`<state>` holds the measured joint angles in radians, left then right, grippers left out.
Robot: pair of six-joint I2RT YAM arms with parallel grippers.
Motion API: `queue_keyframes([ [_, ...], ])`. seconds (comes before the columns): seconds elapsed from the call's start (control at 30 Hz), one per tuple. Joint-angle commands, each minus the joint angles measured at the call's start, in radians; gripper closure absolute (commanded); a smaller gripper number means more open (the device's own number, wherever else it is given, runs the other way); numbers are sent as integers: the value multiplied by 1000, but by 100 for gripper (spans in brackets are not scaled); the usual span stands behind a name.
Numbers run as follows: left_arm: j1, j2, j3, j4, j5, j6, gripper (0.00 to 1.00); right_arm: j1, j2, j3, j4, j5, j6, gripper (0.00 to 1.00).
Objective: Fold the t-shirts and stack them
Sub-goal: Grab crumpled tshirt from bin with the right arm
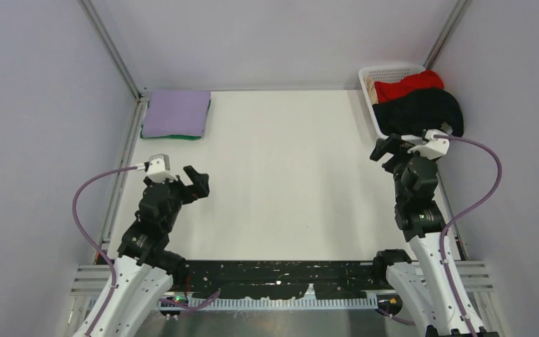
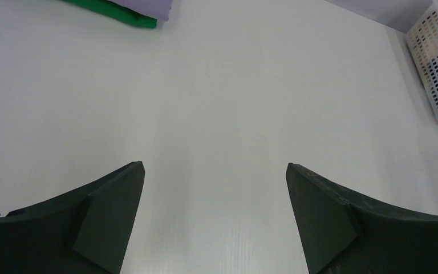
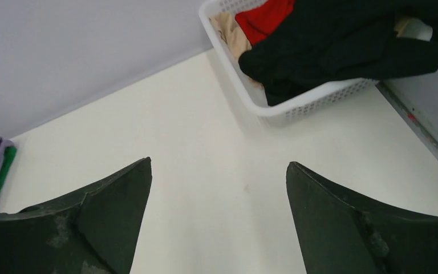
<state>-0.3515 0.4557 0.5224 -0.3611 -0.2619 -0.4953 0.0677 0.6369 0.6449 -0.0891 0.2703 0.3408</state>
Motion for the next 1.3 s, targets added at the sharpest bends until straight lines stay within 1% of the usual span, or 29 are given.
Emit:
queue_keyframes([
  [0.0, 0, -7, 38, 15, -17, -15, 0, -3, 36, 43, -80, 62, 20, 5],
  [0.07, 0, -4, 38, 19, -16, -14, 0, -3, 69, 70, -57, 68, -1, 5],
  [0.13, 0, 2, 40, 22, -19, -15, 0, -4, 129, 116, -31, 53, -55, 5],
  [0.2, 0, 9, 42, 29, -22, -14, 0, -11, 234, 210, -65, 83, -91, 5],
  [0.23, 0, 14, 39, 38, -27, -11, 0, -16, 319, 284, -89, 126, -98, 5],
  [0.27, -1, 19, 32, 50, -34, -9, 1, -30, 364, 355, -95, 149, -101, 5],
  [0.3, 0, 23, 23, 63, -41, -9, 1, -40, 448, 389, -104, 181, -103, 5],
  [0.33, -1, 28, 11, 79, -46, -9, 1, -75, 494, 423, -113, 186, -102, 5],
  [0.4, 0, 33, 2, 96, -56, -8, 1, -128, 671, 589, -165, 184, -97, 5],
  [0.43, 0, 35, -3, 105, -65, -8, 1, -145, 721, 637, -212, 181, -88, 5],
  [0.47, 0, 36, -10, 116, -72, -7, 1, -186, 819, 732, -243, 180, -76, 5],
  [0.5, 0, 35, -16, 124, -83, -7, 1, -207, 866, 782, -307, 170, -60, 5],
  [0.53, 0, 35, -19, 129, -99, -12, 1, -242, 958, 875, -329, 155, -58, 4],
  [0.57, 0, 34, -24, 134, -111, -13, 1, -272, 1001, 919, -381, 153, -58, 4],
  [0.6, 0, 34, -27, 137, -120, -13, 1, -284, 1086, 1008, -415, 165, -57, 3],
  [0.63, 0, 32, -30, 138, -130, -11, 1, -299, 1121, 1046, -471, 176, -57, 3],
  [0.67, 0, 34, -31, 140, -137, -9, 1, -303, 1183, 1103, -488, 197, -62, 3],
  [0.8, 1, 34, -39, 148, -146, -8, 1, -316, 1327, 1225, -569, 237, -93, 3],
  [0.87, 0, 36, -42, 146, -162, -8, 1, -320, 1386, 1276, -611, 251, -87, 1],
  [1.03, 0, 27, -53, 147, -177, -9, 1, -323, 1466, 1302, -642, 267, -80, 5],
  [1.27, 0, 9, -67, 148, -184, -20, 1, -323, 1538, 1342, -634, 241, -96, 14],
])
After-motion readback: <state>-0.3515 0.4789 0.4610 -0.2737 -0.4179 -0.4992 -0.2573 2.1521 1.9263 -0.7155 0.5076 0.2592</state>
